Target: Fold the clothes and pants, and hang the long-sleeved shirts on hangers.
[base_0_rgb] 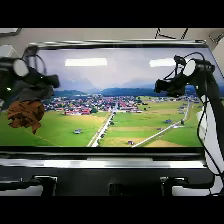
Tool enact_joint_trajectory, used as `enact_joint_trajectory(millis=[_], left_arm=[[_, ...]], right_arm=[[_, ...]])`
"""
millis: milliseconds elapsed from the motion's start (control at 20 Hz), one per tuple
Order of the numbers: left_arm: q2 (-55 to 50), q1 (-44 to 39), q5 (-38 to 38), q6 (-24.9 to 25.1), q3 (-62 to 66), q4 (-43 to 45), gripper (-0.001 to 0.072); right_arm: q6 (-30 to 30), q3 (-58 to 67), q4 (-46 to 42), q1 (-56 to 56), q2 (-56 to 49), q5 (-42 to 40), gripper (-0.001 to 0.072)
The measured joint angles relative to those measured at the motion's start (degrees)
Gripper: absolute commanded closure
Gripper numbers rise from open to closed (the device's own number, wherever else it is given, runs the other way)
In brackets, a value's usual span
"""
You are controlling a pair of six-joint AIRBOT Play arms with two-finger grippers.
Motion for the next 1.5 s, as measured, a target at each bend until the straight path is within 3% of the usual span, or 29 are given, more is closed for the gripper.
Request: enact_joint_trajectory(millis=[200, 350, 500, 750, 900, 950, 1100, 1300, 1500], left_arm=[[0.1, 16.4, -9.9, -2.0, 3.5, -0.4, -0.0013], [0.1, 28.0, -13.4, -2.5, 0.2, -5.8, -0.0013], [0.0, 34.8, -10.1, -2.7, -5.0, -9.7, -0.0013], [-2.9, 38.4, -1.0, -2.7, -13.4, -12.7, -0.0013], [-5.4, 38.4, 4.1, 1.2, -15.7, -16.9, -0.0013], [-6.1, 38.2, 5.6, 2.6, -16.2, -18.2, 0.0015], [-7.2, 37.8, 7.2, 4.9, -16.9, -19.8, 0.0684], [-5.8, 37.1, 4.7, 8.2, -17.2, -20.6, 0.0685], [3.8, 32.9, 7.0, 10.2, -17.3, -21.2, 0.0686]], right_arm=[[-2.0, -0.2, 0.1, 0.0, 0.0, -1.8, 0.0026], [-4.3, -1.0, 0.2, 0.0, 0.0, 0.3, 0.0026], [-5.6, -1.5, 0.2, 0.0, 0.0, 3.6, 0.0026], [-5.6, -1.7, 1.9, 0.0, 0.0, 7.0, 0.0026], [-4.9, -1.7, 4.6, 0.0, 0.0, 9.2, 0.0026], [-4.5, -1.7, 5.3, 0.0, 0.1, 10.0, 0.0026], [-2.9, -1.7, 6.8, 0.0, 0.7, 12.0, 0.0044], [-1.8, -1.7, 7.5, 0.0, 3.3, 14.1, 0.0043], [-1.5, -1.7, 7.0, 0.0, 7.4, 13.4, 0.0043]])
